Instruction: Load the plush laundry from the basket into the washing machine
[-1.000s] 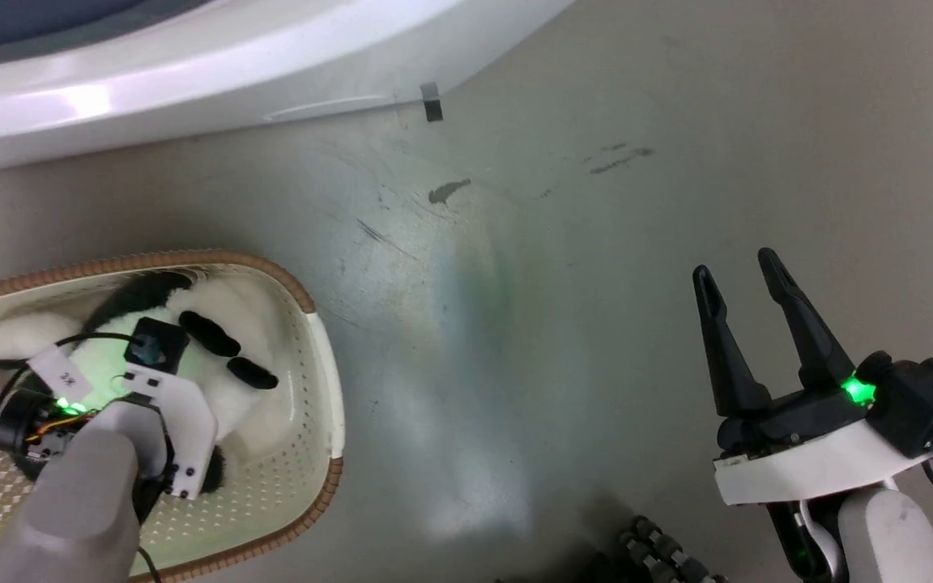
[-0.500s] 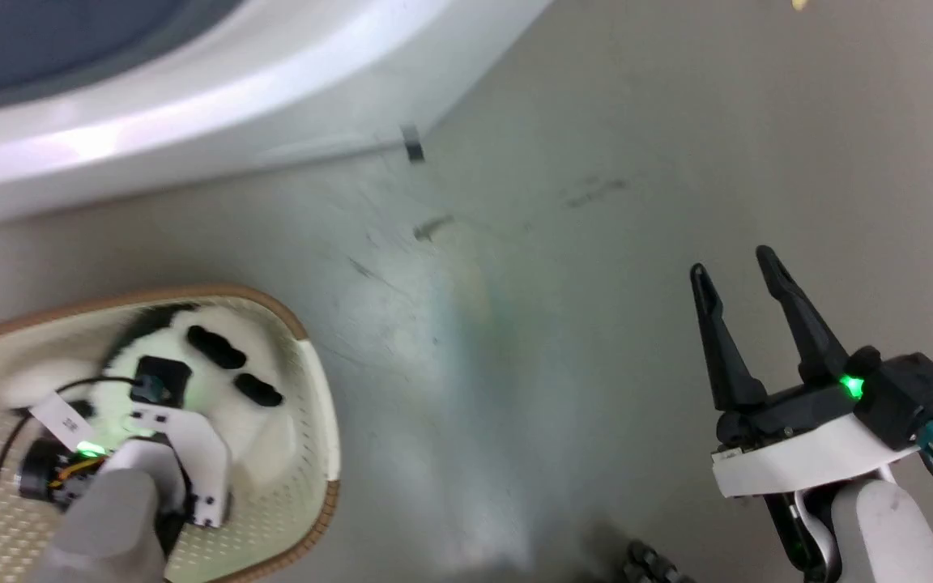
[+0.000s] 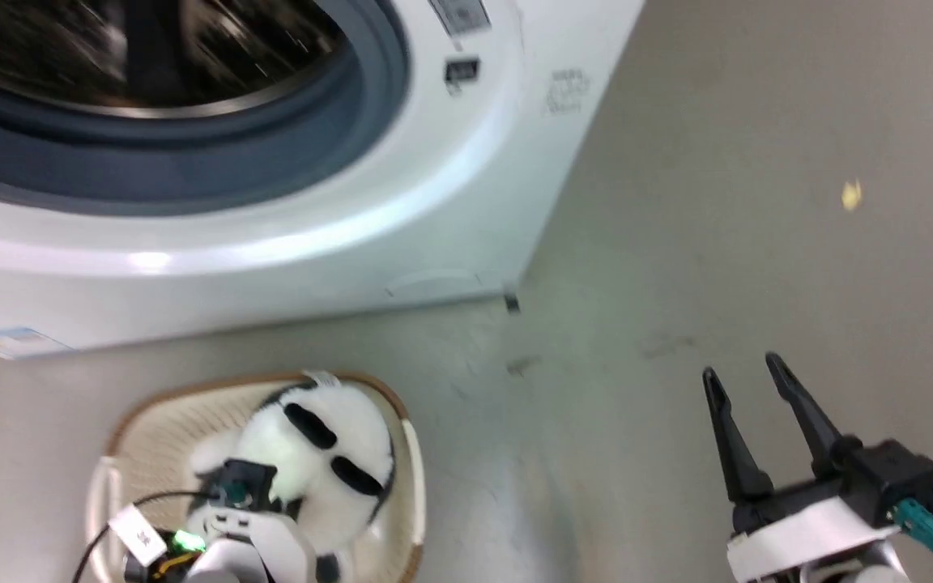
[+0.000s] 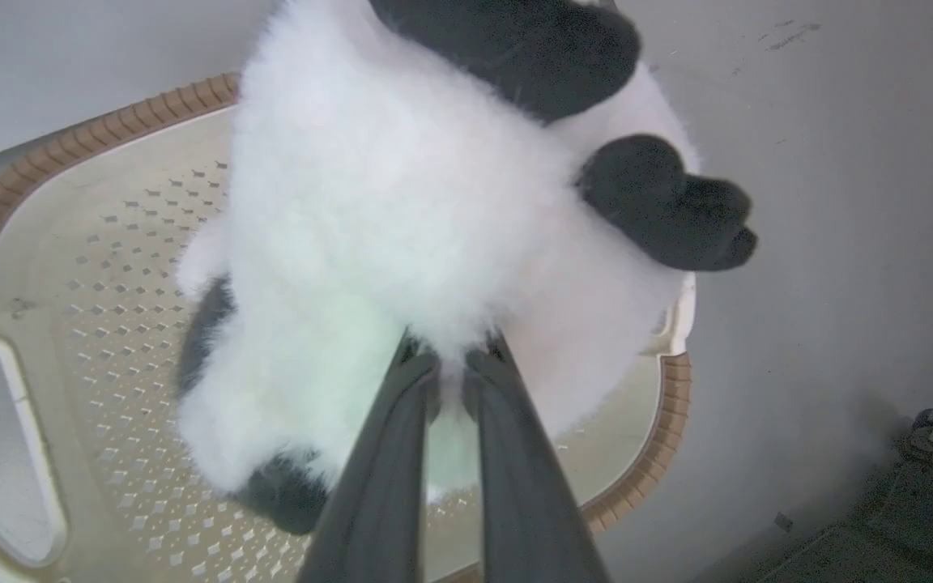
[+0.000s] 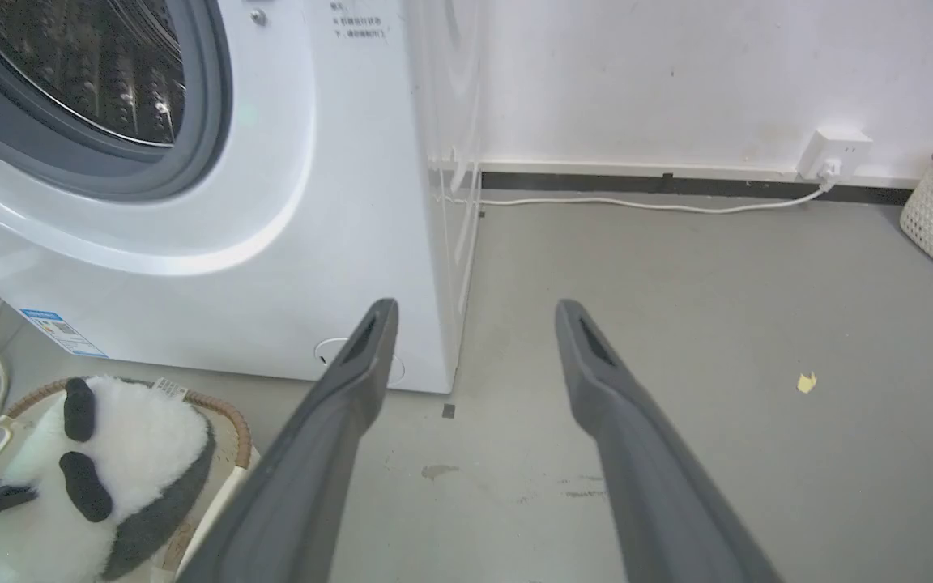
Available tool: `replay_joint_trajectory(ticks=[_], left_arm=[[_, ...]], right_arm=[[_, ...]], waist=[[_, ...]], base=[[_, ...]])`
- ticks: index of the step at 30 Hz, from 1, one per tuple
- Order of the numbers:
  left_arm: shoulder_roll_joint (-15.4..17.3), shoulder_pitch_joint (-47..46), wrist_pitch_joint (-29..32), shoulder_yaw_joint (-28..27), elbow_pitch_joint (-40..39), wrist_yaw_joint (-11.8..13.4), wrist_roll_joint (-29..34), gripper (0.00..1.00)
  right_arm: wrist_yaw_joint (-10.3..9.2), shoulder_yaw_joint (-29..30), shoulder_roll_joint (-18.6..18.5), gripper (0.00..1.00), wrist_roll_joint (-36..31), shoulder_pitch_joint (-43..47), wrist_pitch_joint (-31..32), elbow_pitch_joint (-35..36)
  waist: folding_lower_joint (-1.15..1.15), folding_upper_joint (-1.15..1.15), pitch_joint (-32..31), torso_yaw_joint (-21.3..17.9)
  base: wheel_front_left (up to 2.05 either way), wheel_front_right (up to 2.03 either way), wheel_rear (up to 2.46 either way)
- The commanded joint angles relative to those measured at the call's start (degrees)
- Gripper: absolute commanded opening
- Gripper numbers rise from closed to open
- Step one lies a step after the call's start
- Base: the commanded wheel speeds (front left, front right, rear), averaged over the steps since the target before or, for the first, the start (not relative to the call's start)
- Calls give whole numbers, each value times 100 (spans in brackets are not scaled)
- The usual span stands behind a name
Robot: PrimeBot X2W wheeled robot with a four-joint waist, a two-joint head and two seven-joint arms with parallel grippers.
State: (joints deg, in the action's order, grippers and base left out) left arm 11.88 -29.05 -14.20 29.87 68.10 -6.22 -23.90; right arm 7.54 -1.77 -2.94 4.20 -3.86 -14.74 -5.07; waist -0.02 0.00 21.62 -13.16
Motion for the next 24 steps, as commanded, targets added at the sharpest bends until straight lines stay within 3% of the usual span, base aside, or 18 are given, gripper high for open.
replay_joint_trajectory(ticks=[1,10,13,19,24], left_arm=[[-3,114,-62,-40,-161,-9,-14,0],[186,1191,-78,-740,-3180,442,266,0],[204,1467,-79,-1041,-4141,433,279,0],[321,1354,-79,-1604,-5580,516,360,0],[624,596,20,-2042,-6161,515,229,0]], right_arm=[[-5,50,6,100,-14,90,-26,-9],[-5,198,6,100,3,455,-26,-45],[-5,256,6,100,19,455,-26,-42],[-5,365,6,100,149,251,-26,15],[-5,254,6,100,239,-32,-26,91]], waist=[[2,0,-672,458],[2,0,-1167,684],[2,0,-1161,669],[2,0,-752,520],[2,0,-70,312]], base=[[0,0,0],[0,0,0],[0,0,0],[0,0,0],[0,0,0]])
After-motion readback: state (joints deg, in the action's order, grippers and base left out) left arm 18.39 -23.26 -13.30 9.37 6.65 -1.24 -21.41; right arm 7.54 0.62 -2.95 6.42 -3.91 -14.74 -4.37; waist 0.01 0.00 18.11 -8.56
